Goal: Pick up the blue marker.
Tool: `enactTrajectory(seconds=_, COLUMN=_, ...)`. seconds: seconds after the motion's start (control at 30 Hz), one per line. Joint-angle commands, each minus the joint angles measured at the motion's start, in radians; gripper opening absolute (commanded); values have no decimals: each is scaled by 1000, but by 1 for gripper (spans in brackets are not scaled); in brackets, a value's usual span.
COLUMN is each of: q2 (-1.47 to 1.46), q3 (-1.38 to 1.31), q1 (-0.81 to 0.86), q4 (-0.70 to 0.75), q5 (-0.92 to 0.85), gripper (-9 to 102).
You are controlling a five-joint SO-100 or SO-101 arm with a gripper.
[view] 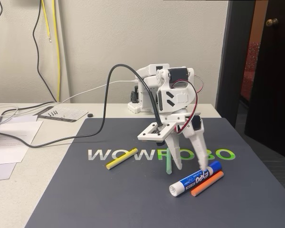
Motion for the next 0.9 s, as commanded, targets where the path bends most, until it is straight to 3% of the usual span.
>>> enactTrajectory(seconds=0.0, q2=14, q3=-6, q1=6, q4=12, q5=-12, gripper=13)
enactTrajectory(seconds=0.87, q2=14, q3=-12, q1=-81, q4=26, q5=0, gripper=23)
